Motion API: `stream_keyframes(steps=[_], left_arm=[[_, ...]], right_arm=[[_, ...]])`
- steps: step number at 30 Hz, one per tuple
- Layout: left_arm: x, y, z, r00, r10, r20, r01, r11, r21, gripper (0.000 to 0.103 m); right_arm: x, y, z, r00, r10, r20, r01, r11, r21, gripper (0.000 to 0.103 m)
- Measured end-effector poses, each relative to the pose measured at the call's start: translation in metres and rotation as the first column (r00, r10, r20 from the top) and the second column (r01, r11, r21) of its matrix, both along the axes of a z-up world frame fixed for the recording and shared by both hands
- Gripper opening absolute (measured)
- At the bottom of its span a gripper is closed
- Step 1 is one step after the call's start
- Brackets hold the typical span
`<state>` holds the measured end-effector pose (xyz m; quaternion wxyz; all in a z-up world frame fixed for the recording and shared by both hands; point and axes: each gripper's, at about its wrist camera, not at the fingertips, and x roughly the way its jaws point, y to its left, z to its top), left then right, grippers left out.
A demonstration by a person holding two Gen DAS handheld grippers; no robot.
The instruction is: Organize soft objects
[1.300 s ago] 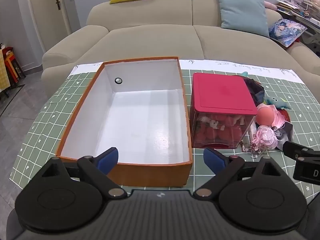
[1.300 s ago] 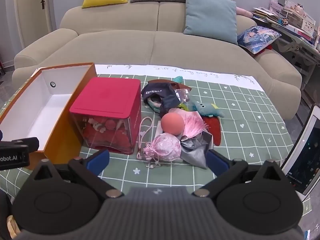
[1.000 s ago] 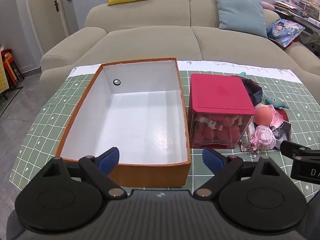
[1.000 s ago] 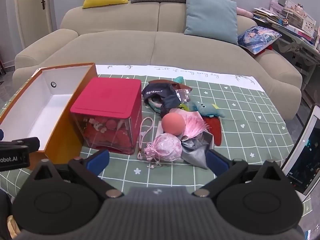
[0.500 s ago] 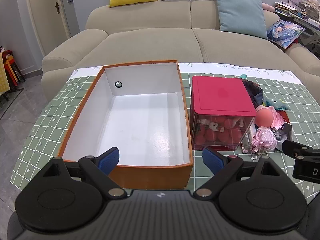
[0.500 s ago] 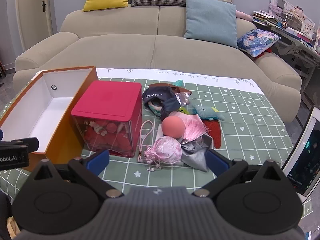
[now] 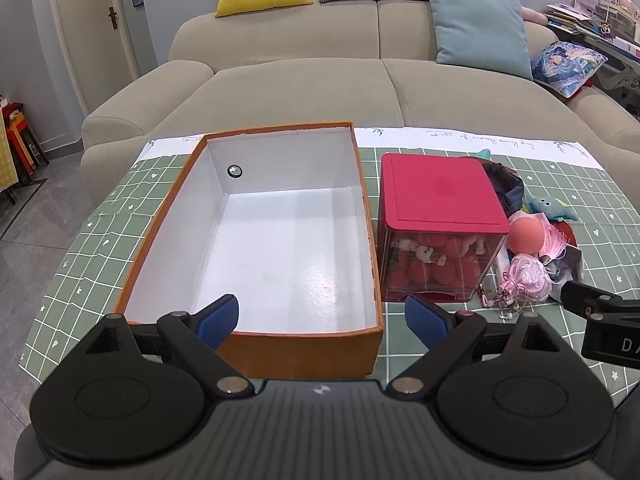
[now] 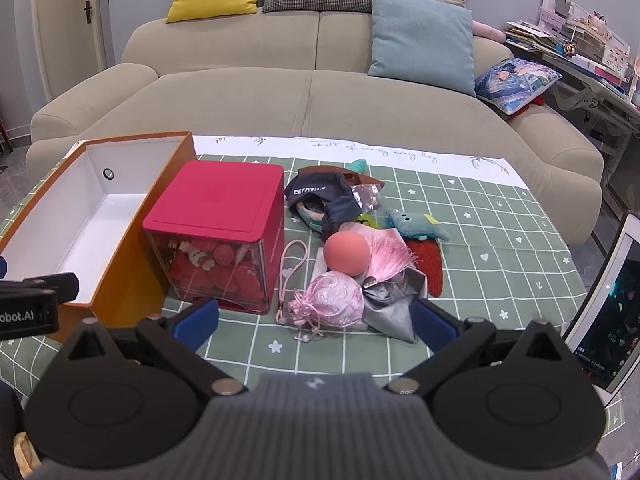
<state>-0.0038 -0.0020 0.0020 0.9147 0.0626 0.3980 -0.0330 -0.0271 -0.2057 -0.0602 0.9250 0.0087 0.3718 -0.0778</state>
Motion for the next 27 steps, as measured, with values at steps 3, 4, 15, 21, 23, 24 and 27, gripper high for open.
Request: stream_keyframes(steps=[3,4,15,21,23,24,27], left_arm=[[-0.0007,0.0001,0.0004,1.000,0.002,0.008,-0.002,1.000,0.007,0.103],[-0.0008,0.0001,0.0006,1.000,0.001,0.009,-0.001,1.000,0.007,0.103],[0.0018,0.0032,0.0007,1.000,0.006,0.012,-0.006,1.000,0.020,0.103],[0.0018,0.0041,0.0004,1.000,0.006,0.012,-0.006,1.000,0.019,0.103],[0.0016,0.0047,0.0005,1.000,0.005,0.011,-0.006,1.000,0.019,0.103],[0.0017,0.0047,0.0006,1.000,0.006,0.011,-0.006,1.000,0.020,0.103],[0.0014,0.0049,0.0008,1.000,0.003,0.012,-0.003,1.000,0.020,0.103]], right_arm=[[0.0001,0.0001,-0.0003,1.000,0.000,-0.001,0.000,1.000,-0.001,0.101],[-0.0001,0.0002,-0.0004,1.000,0.000,-0.001,0.000,1.000,-0.001,0.101],[-0.0003,-0.0004,0.0005,1.000,-0.002,0.003,0.002,1.000,-0.003,0.101],[-0.0014,0.0010,0.0013,1.000,0.000,0.009,0.000,1.000,-0.007,0.101],[-0.0014,0.0011,0.0013,1.000,0.000,0.010,0.000,1.000,-0.008,0.101],[-0.0017,0.0013,0.0014,1.000,-0.001,0.013,0.001,1.000,-0.009,0.101],[-0.0020,0.0015,0.0018,1.000,0.000,0.017,0.000,1.000,-0.006,0.101]])
